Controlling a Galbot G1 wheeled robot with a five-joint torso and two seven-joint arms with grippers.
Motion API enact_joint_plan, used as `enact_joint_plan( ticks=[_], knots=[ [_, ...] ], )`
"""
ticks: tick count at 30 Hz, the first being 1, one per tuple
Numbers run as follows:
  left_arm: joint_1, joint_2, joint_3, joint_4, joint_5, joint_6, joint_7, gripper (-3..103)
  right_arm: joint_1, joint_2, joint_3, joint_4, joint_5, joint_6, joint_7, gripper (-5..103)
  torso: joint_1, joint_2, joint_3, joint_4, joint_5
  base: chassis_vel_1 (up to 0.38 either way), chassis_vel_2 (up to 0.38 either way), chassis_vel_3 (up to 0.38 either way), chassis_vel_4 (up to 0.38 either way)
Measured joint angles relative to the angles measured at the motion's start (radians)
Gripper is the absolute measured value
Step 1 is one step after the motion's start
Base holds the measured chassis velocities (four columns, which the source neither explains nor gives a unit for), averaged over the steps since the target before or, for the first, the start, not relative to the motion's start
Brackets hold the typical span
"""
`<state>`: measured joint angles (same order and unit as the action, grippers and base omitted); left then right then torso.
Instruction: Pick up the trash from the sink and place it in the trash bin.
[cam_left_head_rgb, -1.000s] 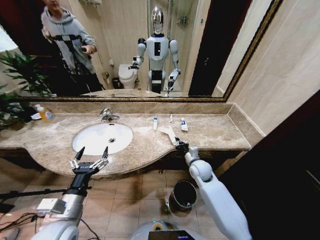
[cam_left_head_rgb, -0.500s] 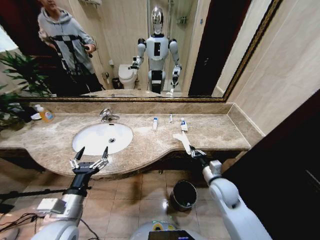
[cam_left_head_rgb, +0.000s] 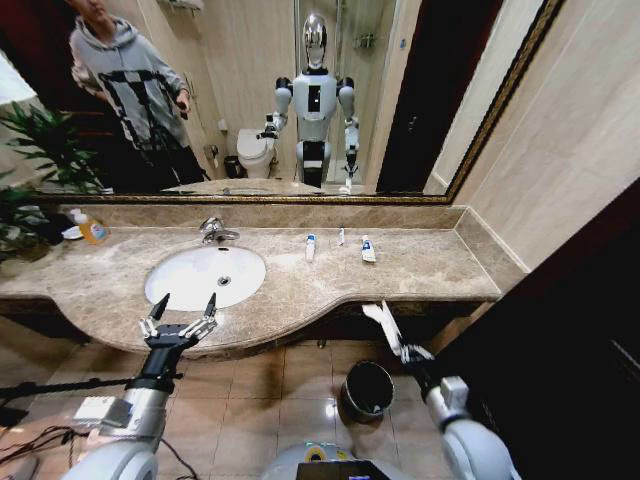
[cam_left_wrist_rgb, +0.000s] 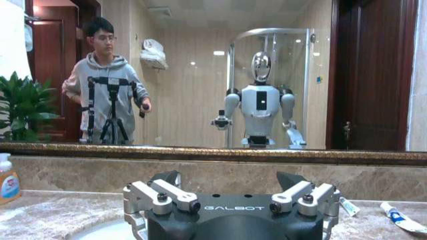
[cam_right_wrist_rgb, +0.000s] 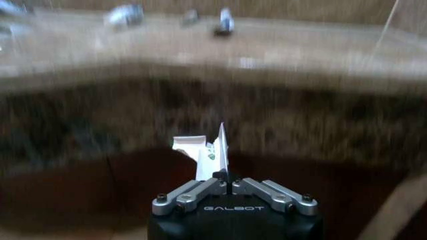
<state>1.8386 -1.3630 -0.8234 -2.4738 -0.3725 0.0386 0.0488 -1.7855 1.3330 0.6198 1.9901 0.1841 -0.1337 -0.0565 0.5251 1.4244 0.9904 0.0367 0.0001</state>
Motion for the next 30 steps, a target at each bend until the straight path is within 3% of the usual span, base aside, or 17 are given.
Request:
enact_joint_plan(
  ticks=[6, 20, 30],
  knots=[
    [0.000, 0.000, 0.000, 0.000, 0.000, 0.000, 0.000, 100, 0.089, 0.009, -0.042, -0.220, -0.091, 0.027, -0.017, 0, 0.000, 0.000, 0.000, 0.0001, 0.0002, 0.000, 0.000, 0.000, 0.000],
    [0.000, 0.000, 0.000, 0.000, 0.000, 0.000, 0.000, 100, 0.354, 0.034, -0.094, -0.700, -0.138, 0.024, -0.080, 0, 0.000, 0.000, 0.000, 0.0003, 0.0000, 0.000, 0.000, 0.000, 0.000],
    [0.000, 0.000, 0.000, 0.000, 0.000, 0.000, 0.000, 100, 0.520, 0.069, -0.094, -1.042, -0.238, 0.109, -0.086, 0, 0.000, 0.000, 0.000, 0.0001, -0.0001, 0.000, 0.000, 0.000, 0.000]
  ],
)
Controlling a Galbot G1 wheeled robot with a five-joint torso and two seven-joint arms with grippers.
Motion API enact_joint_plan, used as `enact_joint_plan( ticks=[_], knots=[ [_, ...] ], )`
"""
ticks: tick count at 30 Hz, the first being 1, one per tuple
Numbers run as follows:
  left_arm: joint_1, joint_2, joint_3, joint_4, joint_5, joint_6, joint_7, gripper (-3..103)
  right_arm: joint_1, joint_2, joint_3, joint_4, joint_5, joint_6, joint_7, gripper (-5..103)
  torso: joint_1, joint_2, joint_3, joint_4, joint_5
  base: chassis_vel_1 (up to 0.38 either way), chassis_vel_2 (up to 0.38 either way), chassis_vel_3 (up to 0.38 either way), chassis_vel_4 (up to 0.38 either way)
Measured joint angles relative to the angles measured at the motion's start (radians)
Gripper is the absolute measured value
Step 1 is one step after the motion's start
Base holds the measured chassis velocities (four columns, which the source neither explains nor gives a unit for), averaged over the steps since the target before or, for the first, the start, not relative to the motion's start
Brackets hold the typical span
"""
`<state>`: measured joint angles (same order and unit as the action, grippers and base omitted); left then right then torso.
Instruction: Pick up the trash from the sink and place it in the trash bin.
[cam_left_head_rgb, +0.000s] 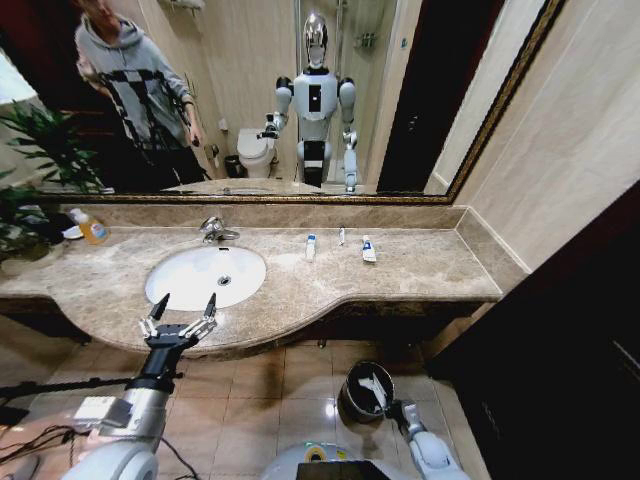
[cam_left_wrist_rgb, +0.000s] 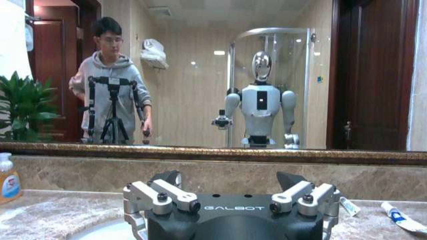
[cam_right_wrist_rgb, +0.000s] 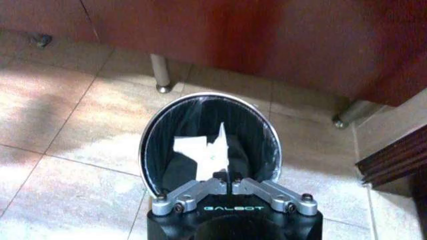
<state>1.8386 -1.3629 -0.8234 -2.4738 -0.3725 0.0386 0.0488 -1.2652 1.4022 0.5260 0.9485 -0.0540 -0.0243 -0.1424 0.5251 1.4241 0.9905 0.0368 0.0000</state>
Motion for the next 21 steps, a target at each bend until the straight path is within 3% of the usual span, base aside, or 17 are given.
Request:
enact_joint_plan(
  ticks=[12, 13, 15, 19, 21],
  knots=[
    [0.000, 0.000, 0.000, 0.000, 0.000, 0.000, 0.000, 100, 0.089, 0.018, -0.004, -0.134, -0.032, 0.030, 0.001, -1, 0.000, 0.000, 0.000, 0.0000, 0.0000, 0.000, 0.000, 0.000, 0.000],
    [0.000, 0.000, 0.000, 0.000, 0.000, 0.000, 0.000, 100, 0.095, 0.018, -0.004, -0.138, -0.040, 0.037, 0.001, 9, 0.000, 0.000, 0.000, 0.0000, 0.0000, 0.000, 0.000, 0.000, 0.000],
    [0.000, 0.000, 0.000, 0.000, 0.000, 0.000, 0.000, 100, 0.096, 0.018, -0.003, -0.139, -0.042, 0.038, 0.002, 9, 0.000, 0.000, 0.000, 0.0000, -0.0001, 0.000, 0.000, 0.000, 0.000],
    [0.000, 0.000, 0.000, 0.000, 0.000, 0.000, 0.000, 100, 0.097, 0.021, -0.001, -0.138, -0.045, 0.040, 0.006, 31, 0.000, 0.000, 0.000, 0.0000, 0.0000, 0.000, 0.000, 0.000, 0.000],
    [0.000, 0.000, 0.000, 0.000, 0.000, 0.000, 0.000, 100, 0.096, 0.021, 0.000, -0.137, -0.046, 0.040, 0.006, 31, 0.000, 0.000, 0.000, 0.0000, 0.0000, 0.000, 0.000, 0.000, 0.000]
  ],
)
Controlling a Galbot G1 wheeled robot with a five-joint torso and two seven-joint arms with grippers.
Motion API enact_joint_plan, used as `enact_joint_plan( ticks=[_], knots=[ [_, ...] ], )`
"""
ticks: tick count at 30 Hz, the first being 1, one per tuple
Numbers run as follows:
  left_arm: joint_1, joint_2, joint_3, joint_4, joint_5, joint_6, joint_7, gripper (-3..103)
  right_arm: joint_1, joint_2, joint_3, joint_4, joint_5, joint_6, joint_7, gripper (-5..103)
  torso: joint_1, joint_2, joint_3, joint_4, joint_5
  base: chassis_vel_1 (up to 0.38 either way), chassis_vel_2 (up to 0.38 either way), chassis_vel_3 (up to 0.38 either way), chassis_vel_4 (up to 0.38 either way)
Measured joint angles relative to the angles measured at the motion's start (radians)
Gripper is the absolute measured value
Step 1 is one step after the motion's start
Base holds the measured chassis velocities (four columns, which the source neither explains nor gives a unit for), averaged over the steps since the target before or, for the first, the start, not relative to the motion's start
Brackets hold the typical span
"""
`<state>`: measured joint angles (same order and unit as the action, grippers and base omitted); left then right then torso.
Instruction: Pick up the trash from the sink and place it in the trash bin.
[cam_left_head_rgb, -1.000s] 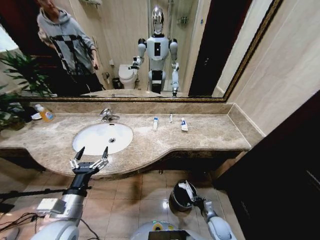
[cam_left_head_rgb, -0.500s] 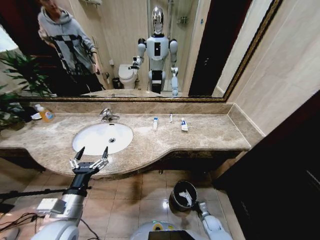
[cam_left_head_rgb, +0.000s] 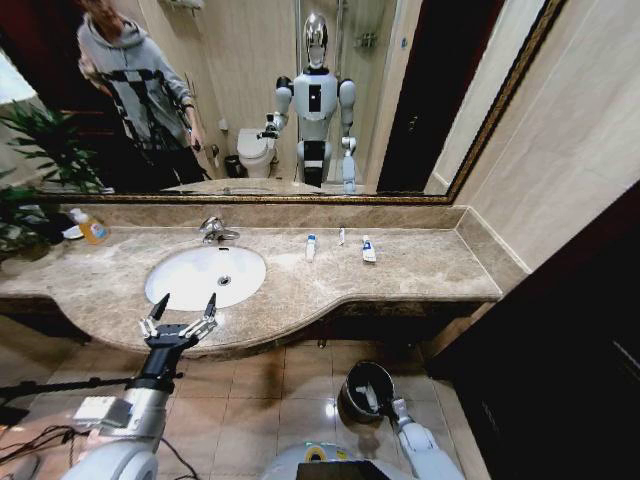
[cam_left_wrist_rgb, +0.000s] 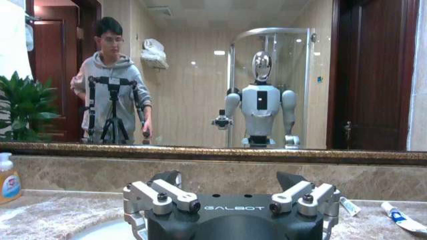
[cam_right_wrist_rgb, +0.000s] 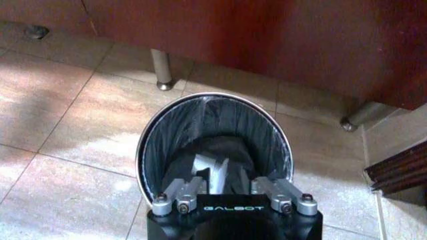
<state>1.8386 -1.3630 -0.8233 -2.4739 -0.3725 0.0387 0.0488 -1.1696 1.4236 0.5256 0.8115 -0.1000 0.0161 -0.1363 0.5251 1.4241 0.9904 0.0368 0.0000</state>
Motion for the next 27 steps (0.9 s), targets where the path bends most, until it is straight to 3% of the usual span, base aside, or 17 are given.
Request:
enact_joint_plan(
  ticks=[3, 9, 13, 14, 16, 27],
  knots=[
    [0.000, 0.000, 0.000, 0.000, 0.000, 0.000, 0.000, 100, -0.012, 0.000, 0.001, 0.010, -0.007, 0.004, 0.000, 47, 0.000, 0.000, 0.000, 0.0000, -0.0001, 0.000, 0.000, 0.000, 0.000],
    [0.000, 0.000, 0.000, 0.000, 0.000, 0.000, 0.000, 100, -0.035, -0.002, 0.004, 0.041, -0.015, 0.010, -0.006, 63, 0.000, 0.000, 0.000, 0.0000, 0.0000, 0.000, 0.000, 0.000, 0.000],
    [0.000, 0.000, 0.000, 0.000, 0.000, 0.000, 0.000, 100, -0.081, -0.005, 0.004, 0.102, -0.021, 0.021, -0.001, 85, 0.000, 0.000, 0.000, 0.0000, 0.0000, 0.000, 0.000, 0.000, 0.000],
    [0.000, 0.000, 0.000, 0.000, 0.000, 0.000, 0.000, 100, -0.081, -0.005, 0.004, 0.102, -0.021, 0.021, -0.001, 85, 0.000, 0.000, 0.000, 0.0000, 0.0000, 0.000, 0.000, 0.000, 0.000],
    [0.000, 0.000, 0.000, 0.000, 0.000, 0.000, 0.000, 100, -0.101, -0.005, 0.004, 0.134, -0.021, 0.022, 0.001, 95, 0.000, 0.000, 0.000, -0.0001, 0.0000, 0.000, 0.000, 0.000, 0.000],
    [0.000, 0.000, 0.000, 0.000, 0.000, 0.000, 0.000, 100, -0.167, -0.001, 0.011, 0.249, 0.003, 0.015, 0.014, 100, 0.000, 0.000, 0.000, 0.0000, 0.0002, 0.000, 0.000, 0.000, 0.000]
  ],
)
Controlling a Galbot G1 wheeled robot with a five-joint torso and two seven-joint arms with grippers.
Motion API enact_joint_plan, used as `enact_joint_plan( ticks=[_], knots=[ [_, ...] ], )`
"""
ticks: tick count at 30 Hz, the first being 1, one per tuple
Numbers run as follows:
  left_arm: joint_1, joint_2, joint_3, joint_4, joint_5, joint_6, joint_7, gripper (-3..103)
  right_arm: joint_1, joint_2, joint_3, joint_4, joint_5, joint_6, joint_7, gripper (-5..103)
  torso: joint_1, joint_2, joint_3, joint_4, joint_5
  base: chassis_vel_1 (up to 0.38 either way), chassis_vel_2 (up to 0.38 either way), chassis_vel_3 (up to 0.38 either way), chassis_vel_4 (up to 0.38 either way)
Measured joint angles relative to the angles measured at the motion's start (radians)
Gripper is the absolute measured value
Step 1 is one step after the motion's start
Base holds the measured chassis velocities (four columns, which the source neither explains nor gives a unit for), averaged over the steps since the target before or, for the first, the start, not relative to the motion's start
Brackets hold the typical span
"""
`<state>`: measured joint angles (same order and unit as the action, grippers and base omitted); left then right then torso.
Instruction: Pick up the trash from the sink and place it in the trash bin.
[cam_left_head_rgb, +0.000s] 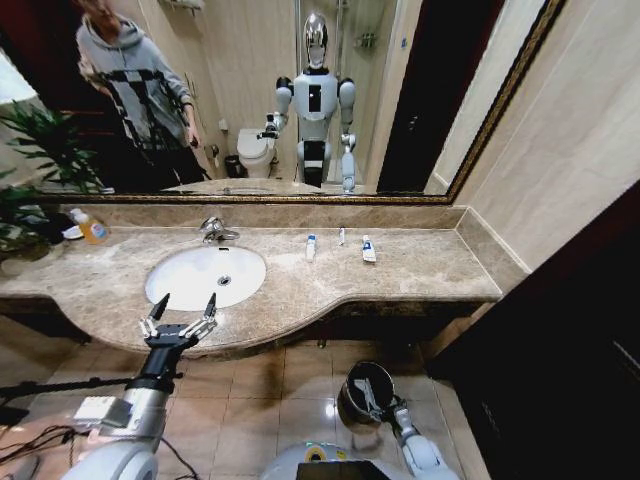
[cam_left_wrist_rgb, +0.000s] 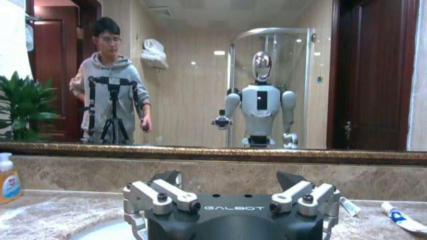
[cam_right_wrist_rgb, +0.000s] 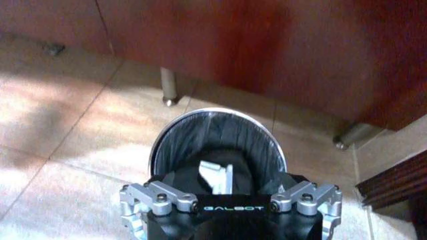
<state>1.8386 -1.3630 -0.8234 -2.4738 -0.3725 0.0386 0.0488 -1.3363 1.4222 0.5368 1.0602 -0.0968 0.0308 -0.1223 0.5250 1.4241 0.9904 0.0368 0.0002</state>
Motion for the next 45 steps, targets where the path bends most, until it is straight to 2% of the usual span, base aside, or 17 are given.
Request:
enact_joint_plan(
  ticks=[3, 4, 8, 10, 14, 17, 18, 22, 24, 27, 32, 34, 35, 39, 41, 45],
  knots=[
    [0.000, 0.000, 0.000, 0.000, 0.000, 0.000, 0.000, 100, -0.047, -0.001, 0.002, 0.103, 0.047, -0.002, 0.008, 100, 0.000, 0.000, 0.000, 0.0000, 0.0000, 0.000, 0.000, 0.000, 0.000],
    [0.000, 0.000, 0.000, 0.000, 0.000, 0.000, 0.000, 100, -0.086, -0.004, 0.004, 0.184, 0.076, -0.003, 0.015, 100, 0.000, 0.000, 0.000, 0.0001, -0.0002, 0.000, 0.000, 0.000, 0.000],
    [0.000, 0.000, 0.000, 0.000, 0.000, 0.000, 0.000, 100, -0.213, -0.010, 0.014, 0.414, 0.090, 0.070, 0.071, 100, 0.000, 0.000, 0.000, 0.0000, -0.0003, 0.000, 0.000, 0.000, 0.000],
    [0.000, 0.000, 0.000, 0.000, 0.000, 0.000, 0.000, 100, -0.295, -0.004, 0.015, 0.555, 0.125, 0.070, 0.096, 100, 0.000, 0.000, 0.000, -0.0001, -0.0003, 0.000, 0.000, 0.000, 0.000],
    [0.000, 0.000, 0.000, 0.000, 0.000, 0.000, 0.000, 100, -0.374, 0.011, 0.016, 0.699, 0.143, 0.063, 0.111, 100, 0.000, 0.000, 0.000, -0.0002, -0.0002, 0.000, 0.000, 0.000, 0.000],
    [0.000, 0.000, 0.000, 0.000, 0.000, 0.000, 0.000, 100, -0.445, 0.023, 0.014, 0.894, 0.204, 0.017, 0.128, 100, 0.000, 0.000, 0.000, 0.0000, -0.0003, 0.000, 0.000, 0.000, 0.000],
    [0.000, 0.000, 0.000, 0.000, 0.000, 0.000, 0.000, 100, -0.445, 0.023, 0.014, 0.894, 0.204, 0.017, 0.128, 100, 0.000, 0.000, 0.000, 0.0000, -0.0003, 0.000, 0.000, 0.000, 0.000],
    [0.000, 0.000, 0.000, 0.000, 0.000, 0.000, 0.000, 100, -0.495, 0.020, 0.011, 1.104, 0.263, -0.050, 0.137, 100, 0.000, 0.000, 0.000, -0.0001, -0.0004, 0.000, 0.000, 0.000, 0.000],
    [0.000, 0.000, 0.000, 0.000, 0.000, 0.000, 0.000, 100, -0.495, 0.019, 0.008, 1.127, 0.276, -0.063, 0.139, 100, 0.000, 0.000, 0.000, -0.0001, -0.0005, 0.000, 0.000, 0.000, 0.000],
    [0.000, 0.000, 0.000, 0.000, 0.000, 0.000, 0.000, 100, -0.442, 0.017, -0.014, 1.223, 0.331, -0.141, 0.149, 100, 0.000, 0.000, 0.000, -0.0001, -0.0005, 0.000, 0.000, 0.000, 0.000],
    [0.000, 0.000, 0.000, 0.000, 0.000, 0.000, 0.000, 100, -0.321, -0.001, -0.029, 1.226, 0.355, -0.164, 0.148, 100, 0.000, 0.000, 0.000, -0.0001, -0.0004, 0.000, 0.000, 0.000, 0.000],
    [0.000, 0.000, 0.000, 0.000, 0.000, 0.000, 0.000, 100, -0.198, -0.019, -0.037, 1.168, 0.360, -0.171, 0.153, 100, 0.000, 0.000, 0.000, 0.0000, -0.0002, 0.000, 0.000, 0.000, 0.000],
    [0.000, 0.000, 0.000, 0.000, 0.000, 0.000, 0.000, 100, -0.198, -0.019, -0.037, 1.168, 0.360, -0.171, 0.153, 100, 0.000, 0.000, 0.000, 0.0000, -0.0002, 0.000, 0.000, 0.000, 0.000],
    [0.000, 0.000, 0.000, 0.000, 0.000, 0.000, 0.000, 100, 0.000, -0.064, -0.051, 1.021, 0.306, -0.170, 0.146, 100, 0.000, 0.000, 0.000, 0.0000, -0.0003, 0.000, 0.000, 0.000, 0.000],
    [0.000, 0.000, 0.000, 0.000, 0.000, 0.000, 0.000, 100, 0.043, -0.076, -0.059, 0.990, 0.305, -0.174, 0.146, 100, 0.000, 0.000, 0.000, 0.0000, -0.0002, 0.000, 0.000, 0.000, 0.000],
    [0.000, 0.000, 0.000, 0.000, 0.000, 0.000, 0.000, 100, 0.162, -0.096, -0.090, 0.911, 0.357, -0.241, 0.170, 100, 0.000, 0.000, 0.000, -0.0001, -0.0003, 0.000, 0.000, 0.000, 0.000]
  ],
)
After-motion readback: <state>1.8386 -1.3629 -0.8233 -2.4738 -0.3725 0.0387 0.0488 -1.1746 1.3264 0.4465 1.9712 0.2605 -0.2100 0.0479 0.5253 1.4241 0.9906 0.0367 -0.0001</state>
